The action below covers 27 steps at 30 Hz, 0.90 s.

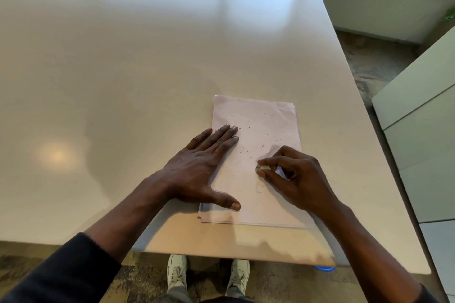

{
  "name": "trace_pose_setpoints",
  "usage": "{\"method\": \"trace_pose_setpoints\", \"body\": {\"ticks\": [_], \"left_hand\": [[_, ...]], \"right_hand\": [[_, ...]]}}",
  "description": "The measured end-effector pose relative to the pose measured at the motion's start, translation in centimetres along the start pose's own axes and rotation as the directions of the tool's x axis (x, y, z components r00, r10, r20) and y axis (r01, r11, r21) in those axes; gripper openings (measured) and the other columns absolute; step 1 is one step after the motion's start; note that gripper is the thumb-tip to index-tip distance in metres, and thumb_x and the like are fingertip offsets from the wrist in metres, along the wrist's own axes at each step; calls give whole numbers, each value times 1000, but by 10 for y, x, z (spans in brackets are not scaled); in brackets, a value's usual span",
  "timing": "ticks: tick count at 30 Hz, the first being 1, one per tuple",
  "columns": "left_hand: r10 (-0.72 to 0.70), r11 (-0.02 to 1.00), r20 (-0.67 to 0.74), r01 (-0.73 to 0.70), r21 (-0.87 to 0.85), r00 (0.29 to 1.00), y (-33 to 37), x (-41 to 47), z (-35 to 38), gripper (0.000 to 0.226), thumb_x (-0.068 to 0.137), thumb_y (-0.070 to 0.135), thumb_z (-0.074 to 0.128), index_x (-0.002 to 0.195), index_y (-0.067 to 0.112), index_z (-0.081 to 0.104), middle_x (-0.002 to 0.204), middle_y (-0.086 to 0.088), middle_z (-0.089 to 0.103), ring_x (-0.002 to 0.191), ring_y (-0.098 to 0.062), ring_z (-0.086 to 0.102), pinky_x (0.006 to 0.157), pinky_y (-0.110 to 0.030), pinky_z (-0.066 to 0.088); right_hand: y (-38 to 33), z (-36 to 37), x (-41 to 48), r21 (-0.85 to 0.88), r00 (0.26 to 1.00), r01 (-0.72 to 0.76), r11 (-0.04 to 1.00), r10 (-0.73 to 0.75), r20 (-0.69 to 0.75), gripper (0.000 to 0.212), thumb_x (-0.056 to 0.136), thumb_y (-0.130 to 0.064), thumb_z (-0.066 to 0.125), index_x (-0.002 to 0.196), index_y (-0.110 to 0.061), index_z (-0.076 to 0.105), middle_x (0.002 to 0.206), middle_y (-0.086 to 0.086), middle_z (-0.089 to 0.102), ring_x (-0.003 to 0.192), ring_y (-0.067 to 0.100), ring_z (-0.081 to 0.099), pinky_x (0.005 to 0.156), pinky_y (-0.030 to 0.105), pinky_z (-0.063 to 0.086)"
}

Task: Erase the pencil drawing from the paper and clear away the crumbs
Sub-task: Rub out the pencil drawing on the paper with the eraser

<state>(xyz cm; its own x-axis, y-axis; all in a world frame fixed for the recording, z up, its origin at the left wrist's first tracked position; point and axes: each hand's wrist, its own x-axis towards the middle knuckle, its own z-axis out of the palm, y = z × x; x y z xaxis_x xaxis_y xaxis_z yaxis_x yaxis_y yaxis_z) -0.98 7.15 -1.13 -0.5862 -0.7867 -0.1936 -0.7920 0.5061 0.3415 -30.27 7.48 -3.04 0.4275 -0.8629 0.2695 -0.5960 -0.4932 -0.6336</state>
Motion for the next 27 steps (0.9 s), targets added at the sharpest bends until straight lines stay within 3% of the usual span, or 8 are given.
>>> {"method": "trace_pose_setpoints", "body": {"ticks": [2, 6, 8, 13, 16, 20, 23, 27], "left_hand": [[2, 1000, -4, -2, 2, 1000, 0, 0, 0, 144, 70, 101, 52, 167, 26, -23, 168, 15, -41, 153, -2, -40, 131, -35, -17], [0, 1000, -3, 1, 5, 1000, 0, 0, 0, 144, 69, 103, 51, 167, 26, -22, 168, 14, -40, 153, -2, -40, 131, -34, -17], [0, 1000, -4, 0, -1, 1000, 0, -1, 0, 144, 68, 104, 47, 167, 26, -22, 168, 15, -40, 153, -2, -40, 131, -34, -17], [2, 1000, -10, -2, -14, 1000, 0, -1, 0, 144, 69, 102, 51, 168, 25, -19, 170, 14, -37, 154, -3, -38, 132, -36, -14], [4, 1000, -6, -4, -4, 1000, 0, -1, 0, 144, 70, 102, 53, 168, 25, -20, 170, 14, -38, 154, -3, -38, 133, -38, -12], [6, 1000, -9, -5, 4, 1000, 1, -1, 0, 144, 70, 102, 53, 168, 25, -20, 170, 14, -38, 155, -4, -37, 133, -39, -11], [4, 1000, -10, -4, -5, 1000, 1, 0, 0, 144, 70, 102, 53, 168, 25, -19, 170, 14, -37, 155, -3, -37, 133, -39, -12], [4, 1000, -7, -4, -14, 1000, 0, 0, 1, 144, 69, 102, 52, 167, 26, -21, 169, 15, -39, 154, -3, -38, 133, -38, -14]], "right_hand": [[2, -4, 2, -16, 999, 15, 1000, -14, 32, 22, 96, -33, 82, 117, -26, 82, 100, -21, 67, 76, -3, 63, 65, 16, 46], [10, -6, 14, -45, 994, -64, 997, 60, -90, 21, 96, -36, 82, 115, -29, 83, 102, -18, 73, 83, 4, 71, 68, 39, 60], [11, -2, 16, -56, 990, -83, 995, 75, -123, 21, 96, -35, 82, 115, -28, 83, 101, -16, 73, 83, 6, 71, 68, 41, 60], [3, -2, 5, 16, 1000, 3, 1000, -4, 19, 21, 97, -31, 83, 117, -26, 83, 100, -16, 70, 77, 7, 67, 65, 21, 49], [4, -8, 5, 32, 997, 21, 999, -23, 79, 22, 98, -39, 79, 118, -28, 82, 103, -15, 72, 79, 12, 70, 65, 30, 55], [9, -8, 10, -23, 995, -71, 997, 69, -69, 21, 96, -38, 82, 114, -28, 83, 104, -18, 74, 86, 7, 73, 70, 41, 61], [5, -2, 8, -21, 991, -87, 996, 84, -105, 20, 96, -32, 82, 114, -25, 83, 102, -17, 72, 83, 6, 71, 68, 35, 59], [-7, 2, -4, 45, 999, 19, 999, -21, 47, 26, 100, -41, 74, 119, -25, 81, 102, -16, 68, 78, 9, 67, 64, 26, 54]]}}
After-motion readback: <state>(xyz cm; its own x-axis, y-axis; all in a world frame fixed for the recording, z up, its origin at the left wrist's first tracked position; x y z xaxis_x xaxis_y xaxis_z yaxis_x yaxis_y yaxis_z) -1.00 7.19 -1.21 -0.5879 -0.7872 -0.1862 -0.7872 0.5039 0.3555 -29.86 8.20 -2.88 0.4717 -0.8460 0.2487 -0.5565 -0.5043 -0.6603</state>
